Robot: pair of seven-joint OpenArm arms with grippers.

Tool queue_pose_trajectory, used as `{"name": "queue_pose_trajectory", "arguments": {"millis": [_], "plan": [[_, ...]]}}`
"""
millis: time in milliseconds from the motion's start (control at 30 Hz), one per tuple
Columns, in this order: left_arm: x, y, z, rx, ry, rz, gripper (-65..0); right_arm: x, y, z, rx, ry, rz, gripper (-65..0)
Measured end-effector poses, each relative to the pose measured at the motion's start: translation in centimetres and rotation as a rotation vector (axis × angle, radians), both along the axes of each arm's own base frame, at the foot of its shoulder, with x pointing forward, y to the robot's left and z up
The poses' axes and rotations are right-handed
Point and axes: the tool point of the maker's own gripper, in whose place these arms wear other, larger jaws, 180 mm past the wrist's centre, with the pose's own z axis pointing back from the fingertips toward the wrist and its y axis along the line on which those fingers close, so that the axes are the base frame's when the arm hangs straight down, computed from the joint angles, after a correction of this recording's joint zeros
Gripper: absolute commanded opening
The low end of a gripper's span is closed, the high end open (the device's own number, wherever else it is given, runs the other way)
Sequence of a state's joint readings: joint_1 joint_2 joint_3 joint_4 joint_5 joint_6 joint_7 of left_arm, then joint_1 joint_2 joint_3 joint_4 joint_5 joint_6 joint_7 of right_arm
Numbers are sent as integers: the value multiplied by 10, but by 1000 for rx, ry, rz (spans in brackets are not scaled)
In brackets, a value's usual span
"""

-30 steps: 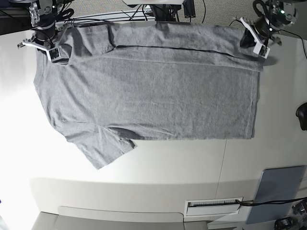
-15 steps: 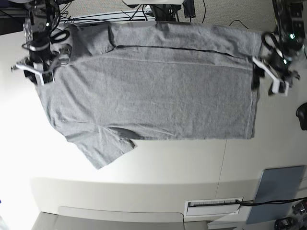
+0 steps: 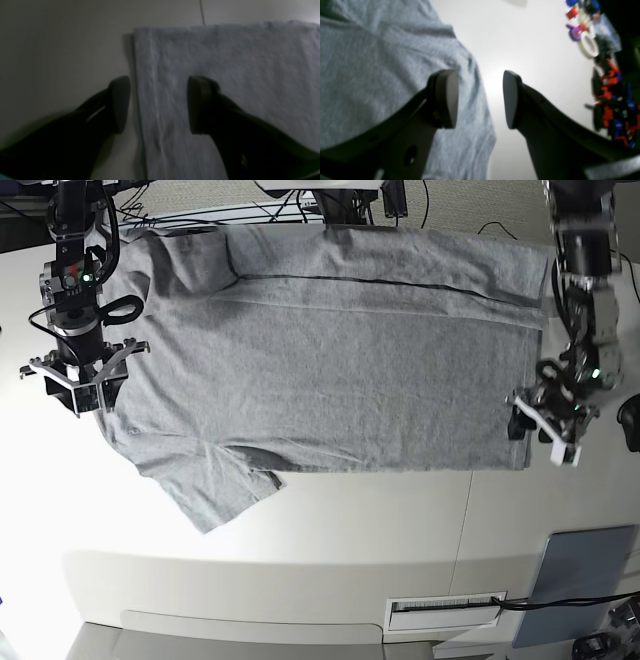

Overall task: Fold the T-shirt properly
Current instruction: 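Move both grippers along the shirt sides and grasp the opposite edge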

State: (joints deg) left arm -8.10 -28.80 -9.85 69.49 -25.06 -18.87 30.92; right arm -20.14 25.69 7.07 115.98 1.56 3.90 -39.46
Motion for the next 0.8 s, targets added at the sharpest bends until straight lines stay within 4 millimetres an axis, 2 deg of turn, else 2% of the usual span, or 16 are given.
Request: {"name": "queue_pose_trajectory", "arguments": {"millis": [167,233,300,433,567,600,667,800], "plan": [[38,5,1,-13,17,22,-283,-3,-2,-4,-1,24,-14,-364],[47,21,-4,8,44,103,-283,-4,-3,-5,-1,34,-19,-364],[49,28,-11,8,79,126,-283,-4,-3,-5,-1,33,-19,-364],[44,9,-32,-24,136,42,-285,-4,-3,-5,0,33,-20,-364],[49,-3,-36,-34,132,41,-286,-4,-3,-6,-1,36,-21,-364],[50,-4,-36,-35,130,39,-302,-4,-3,-6,0,35,-20,-364],[50,-4,-36,-31,128,39,-381,-4,-3,-6,-1,36,-21,-364],[49,-3,-37,-29,134,39,-650,-2,0,-5,-3,31,7,-364]]}}
